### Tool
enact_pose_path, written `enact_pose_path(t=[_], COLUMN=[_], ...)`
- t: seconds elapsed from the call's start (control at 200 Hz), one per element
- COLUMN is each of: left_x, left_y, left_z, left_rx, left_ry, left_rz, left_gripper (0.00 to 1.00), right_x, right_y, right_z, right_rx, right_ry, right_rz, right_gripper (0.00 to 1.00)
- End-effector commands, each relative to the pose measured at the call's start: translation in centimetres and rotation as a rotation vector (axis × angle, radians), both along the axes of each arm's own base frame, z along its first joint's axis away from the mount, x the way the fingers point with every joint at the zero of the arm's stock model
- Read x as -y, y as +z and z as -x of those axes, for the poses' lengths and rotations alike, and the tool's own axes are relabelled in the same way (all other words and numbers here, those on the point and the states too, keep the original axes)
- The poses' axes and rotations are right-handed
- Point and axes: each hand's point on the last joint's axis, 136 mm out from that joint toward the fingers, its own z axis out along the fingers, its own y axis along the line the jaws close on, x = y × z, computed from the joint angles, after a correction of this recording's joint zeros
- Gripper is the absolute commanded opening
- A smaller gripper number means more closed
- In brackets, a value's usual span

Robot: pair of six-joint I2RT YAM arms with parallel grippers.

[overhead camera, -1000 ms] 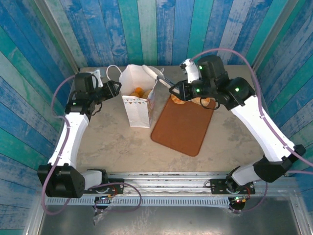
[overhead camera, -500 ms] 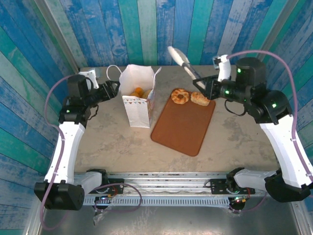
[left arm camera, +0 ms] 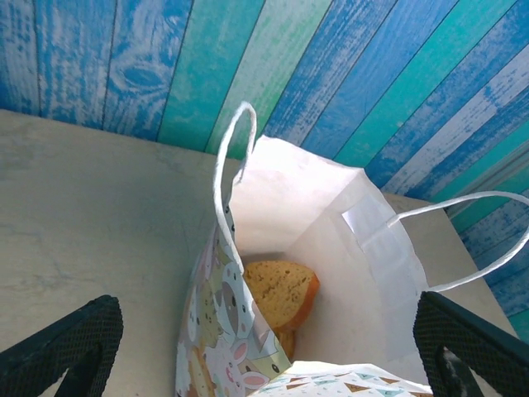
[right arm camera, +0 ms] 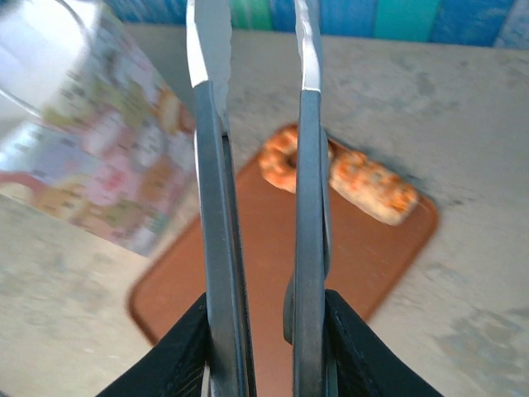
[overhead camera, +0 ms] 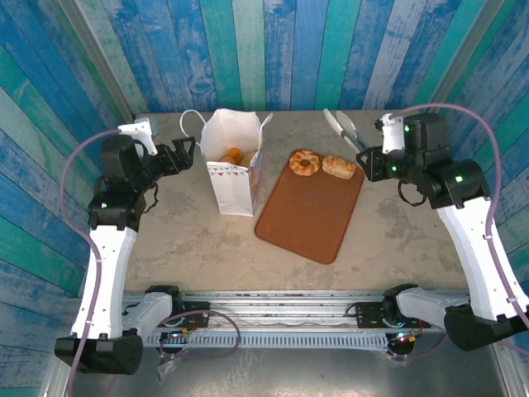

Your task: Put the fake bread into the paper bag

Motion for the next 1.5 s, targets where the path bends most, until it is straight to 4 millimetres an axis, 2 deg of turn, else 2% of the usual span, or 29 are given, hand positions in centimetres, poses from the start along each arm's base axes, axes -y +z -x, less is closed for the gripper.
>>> enact_pose_path(t=[0.0,0.15,0.296,0.421,0.511,0.701,0.846,0.977,1.498], left_x=[-1.0,-1.7,-2.2,-2.2,-2.4,-2.8,-3.2,-3.6,-3.9], left_y=[0.2,0.1,0.1,-0.2,-0.9,-2.0,-2.4,-3.1,-4.4], left_z=[0.5,0.6,0.4,-0.1,-0.6,-1.2,-1.4,-1.7,-2.3], left_rx=[0.030,0.033,0.050,0.073,0.066,0.038,0.028,0.012,-0.016], left_ry=[0.040,0.079,0.111,0.118,0.131,0.142,0.161,0.182,0.194], left_rz=[-0.057,-0.080,-0.073,-0.042,-0.048,-0.088,-0.112,-0.126,-0.137], left_gripper=[0.94,0.94,0.94,0.94,0.94,0.94,0.94,0.94,0.94], right_x=[2.4,4.5,4.9,4.9,5.7,7.3,7.0,6.8,5.8], right_y=[-2.5,-4.2,-5.8,-7.4,-8.9,-12.0,-13.7,-14.4,-17.6], right_z=[-0.9,-2.5,-3.5,-4.4,-5.1,-6.4,-7.3,-8.0,-8.8], right_rx=[-0.018,-0.032,-0.031,-0.017,-0.022,-0.083,-0.114,-0.125,-0.194], right_ry=[0.010,0.011,0.072,0.124,0.140,0.167,0.205,0.239,0.330], right_rz=[0.218,0.431,0.543,0.613,0.709,0.875,0.905,0.931,0.947], right_gripper=[0.34,0.34,0.35,0.40,0.44,0.44,0.44,0.44,0.47])
